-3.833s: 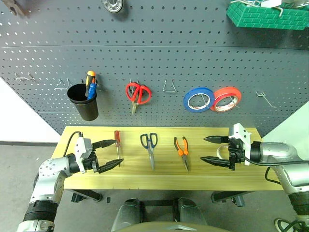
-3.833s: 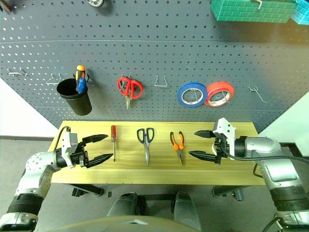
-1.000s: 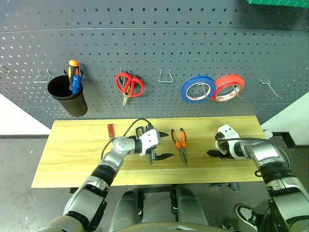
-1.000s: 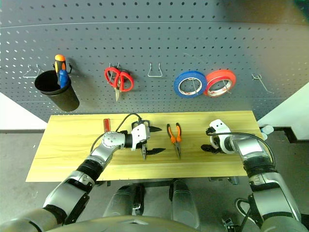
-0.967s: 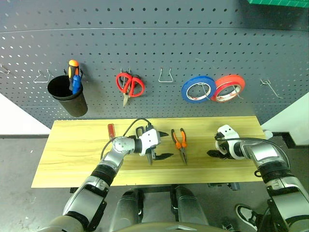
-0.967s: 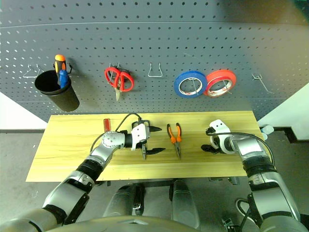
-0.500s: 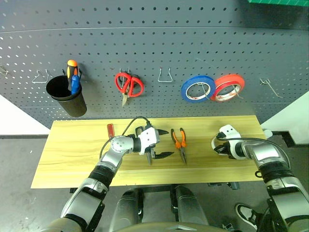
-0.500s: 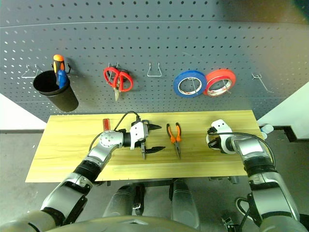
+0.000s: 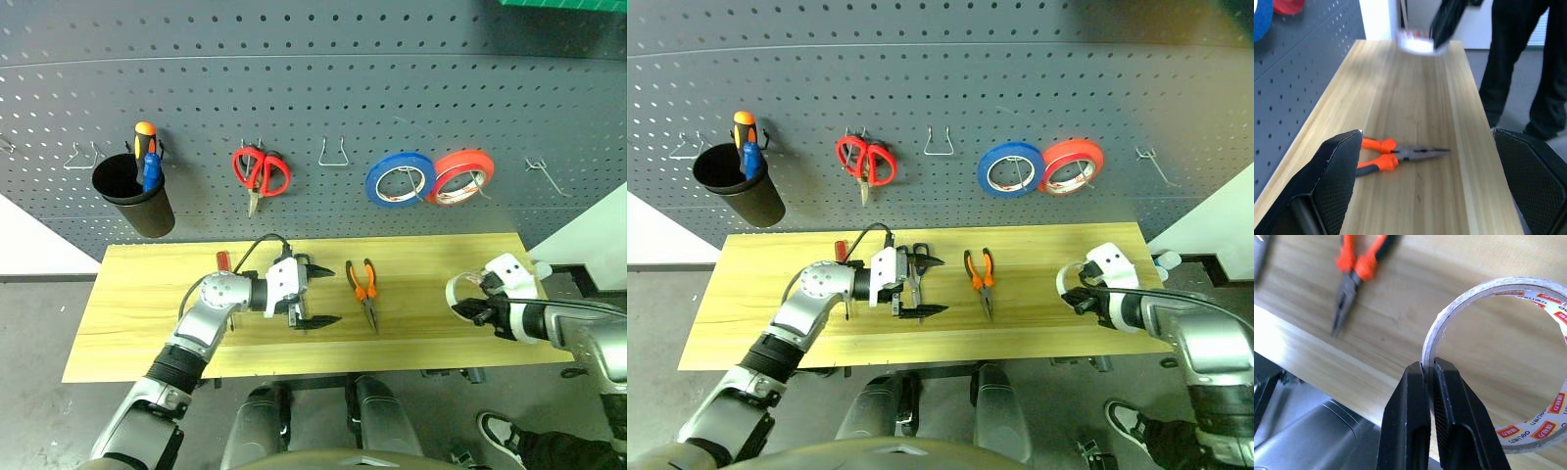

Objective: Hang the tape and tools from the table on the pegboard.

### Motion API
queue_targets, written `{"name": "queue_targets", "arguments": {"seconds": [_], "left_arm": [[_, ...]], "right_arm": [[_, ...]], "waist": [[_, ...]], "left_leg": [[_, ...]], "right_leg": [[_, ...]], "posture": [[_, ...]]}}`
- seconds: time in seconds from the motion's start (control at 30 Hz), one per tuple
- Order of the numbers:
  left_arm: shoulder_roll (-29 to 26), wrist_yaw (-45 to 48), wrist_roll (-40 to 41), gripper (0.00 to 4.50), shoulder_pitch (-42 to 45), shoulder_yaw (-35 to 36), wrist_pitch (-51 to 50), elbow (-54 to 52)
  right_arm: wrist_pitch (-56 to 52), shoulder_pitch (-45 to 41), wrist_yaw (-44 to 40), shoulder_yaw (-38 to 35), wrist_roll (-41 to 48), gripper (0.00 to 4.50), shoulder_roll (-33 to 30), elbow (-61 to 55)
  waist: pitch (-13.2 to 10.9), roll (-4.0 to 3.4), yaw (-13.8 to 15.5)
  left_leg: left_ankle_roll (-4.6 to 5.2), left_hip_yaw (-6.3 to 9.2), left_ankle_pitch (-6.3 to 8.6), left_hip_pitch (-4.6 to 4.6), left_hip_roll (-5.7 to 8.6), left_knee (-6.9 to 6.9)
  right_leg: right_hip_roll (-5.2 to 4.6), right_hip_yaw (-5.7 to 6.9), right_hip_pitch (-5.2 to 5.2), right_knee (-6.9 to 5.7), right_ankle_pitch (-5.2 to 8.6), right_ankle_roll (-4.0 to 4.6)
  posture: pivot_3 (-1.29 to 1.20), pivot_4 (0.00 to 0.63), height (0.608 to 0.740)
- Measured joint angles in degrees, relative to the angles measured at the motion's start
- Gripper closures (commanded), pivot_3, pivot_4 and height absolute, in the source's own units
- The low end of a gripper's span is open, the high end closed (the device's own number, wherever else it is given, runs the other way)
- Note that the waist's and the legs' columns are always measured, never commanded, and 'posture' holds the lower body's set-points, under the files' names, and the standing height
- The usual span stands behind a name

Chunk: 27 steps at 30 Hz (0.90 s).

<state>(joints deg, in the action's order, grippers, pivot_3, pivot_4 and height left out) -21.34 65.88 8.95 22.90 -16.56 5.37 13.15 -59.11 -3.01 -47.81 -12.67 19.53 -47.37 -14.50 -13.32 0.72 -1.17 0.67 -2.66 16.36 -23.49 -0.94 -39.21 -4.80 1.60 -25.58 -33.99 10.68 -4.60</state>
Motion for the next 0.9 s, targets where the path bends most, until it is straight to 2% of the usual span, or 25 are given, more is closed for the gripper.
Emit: {"name": "queue_targets", "arguments": {"seconds": [0.23,0.5,0.77,0.9], "left_arm": [[-1.83,1.1,4.31,0.0,0.83,2.48,-4.72,-5.5],[-2.29,1.41,7.0,0.0,3.33,4.17,-7.43,-7.76],[-2.25,1.6,12.71,0.0,5.59,7.13,-11.67,-10.56],[-2.36,2.02,13.84,0.0,6.2,8.13,-12.21,-11.13]], "right_arm": [[-1.67,0.95,3.1,-8.96,3.24,4.45,-0.38,-6.42],[0.34,2.59,4.74,-15.52,5.63,4.45,-0.38,-10.79],[4.63,0.71,4.79,-20.38,6.35,4.45,-3.77,-9.07],[8.95,-0.57,5.56,-20.39,5.08,4.45,-4.3,-5.38]], "waist": [[0.04,-0.01,-0.05],[0.25,-0.01,-0.29],[0.8,0.04,-1.71],[1.01,-0.05,-2.17]], "left_leg": [[0.0,-0.04,0.0,-0.02,0.01,0.0],[0.0,-0.14,0.0,-0.03,0.08,-0.02],[0.01,-0.24,-0.01,0.02,0.14,-0.08],[0.0,-0.27,-0.02,0.06,0.16,-0.09]], "right_leg": [[0.05,-0.01,0.0,0.03,-0.05,0.06],[0.09,-0.06,0.02,0.03,-0.09,0.05],[0.15,-0.05,0.11,-0.01,-0.2,-0.12],[0.17,-0.06,0.15,-0.04,-0.2,-0.11]], "posture": [[-0.19,0.17,0.74],[-0.21,0.133,0.74],[-0.2,0.11,0.74],[-0.19,0.103,0.74]]}}
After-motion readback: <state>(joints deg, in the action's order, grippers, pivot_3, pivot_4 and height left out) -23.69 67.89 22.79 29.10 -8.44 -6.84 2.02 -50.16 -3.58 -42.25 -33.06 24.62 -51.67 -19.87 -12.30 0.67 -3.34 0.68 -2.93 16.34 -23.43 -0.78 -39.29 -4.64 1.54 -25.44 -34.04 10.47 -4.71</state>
